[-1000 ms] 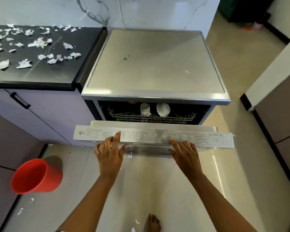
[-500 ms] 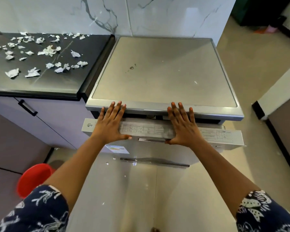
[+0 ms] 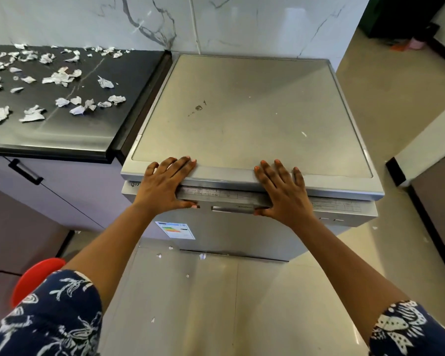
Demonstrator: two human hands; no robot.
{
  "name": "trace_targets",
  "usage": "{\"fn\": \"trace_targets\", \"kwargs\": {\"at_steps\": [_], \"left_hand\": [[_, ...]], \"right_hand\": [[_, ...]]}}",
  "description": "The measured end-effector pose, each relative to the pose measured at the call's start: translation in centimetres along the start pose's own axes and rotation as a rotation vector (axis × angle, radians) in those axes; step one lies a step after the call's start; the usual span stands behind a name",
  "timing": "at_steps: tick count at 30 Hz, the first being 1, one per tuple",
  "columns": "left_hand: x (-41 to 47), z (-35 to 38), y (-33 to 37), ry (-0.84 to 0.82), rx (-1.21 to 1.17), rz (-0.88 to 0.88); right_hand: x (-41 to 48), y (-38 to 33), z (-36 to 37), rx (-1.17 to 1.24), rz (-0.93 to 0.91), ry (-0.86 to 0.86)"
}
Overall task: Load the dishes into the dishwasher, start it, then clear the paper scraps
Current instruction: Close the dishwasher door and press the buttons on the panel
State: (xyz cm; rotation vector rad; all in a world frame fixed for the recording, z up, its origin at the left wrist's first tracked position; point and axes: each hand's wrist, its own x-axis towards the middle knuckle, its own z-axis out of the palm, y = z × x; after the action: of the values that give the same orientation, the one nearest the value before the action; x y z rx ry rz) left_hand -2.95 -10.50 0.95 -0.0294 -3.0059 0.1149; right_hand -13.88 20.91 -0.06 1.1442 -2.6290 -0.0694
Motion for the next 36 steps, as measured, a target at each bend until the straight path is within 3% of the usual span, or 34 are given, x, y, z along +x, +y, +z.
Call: {"fn": "trace_targets", "kwargs": {"at_steps": [8,21,29,31,36], "left_hand": [[0.6,0.8,0.0,0.050,-0.082,-0.016],[1.0,2.3,-0.3,0.315,-0.008,0.036],[0.9,0.0,0.6,0.065,-0.098,-0.062],[1.1,-1.4,0.8,-0.062,-0.138,-0.090],[1.7,-4.7,-0.5,-0.189,-0.288,-0.117]], "right_hand": [[0.3,-0.3,0.5,-0.030,0.050,0.105],[0.4,-0.3,1.6,-0.051,0.048,0.206],[0.8,-1.3,-1.8,0.054,0.124,-0.036],[1.0,-1.4,-2.7,0.065,0.122,-0.083],[3.6,-1.4,-6.0,0.035,0.079,-0.308]]}}
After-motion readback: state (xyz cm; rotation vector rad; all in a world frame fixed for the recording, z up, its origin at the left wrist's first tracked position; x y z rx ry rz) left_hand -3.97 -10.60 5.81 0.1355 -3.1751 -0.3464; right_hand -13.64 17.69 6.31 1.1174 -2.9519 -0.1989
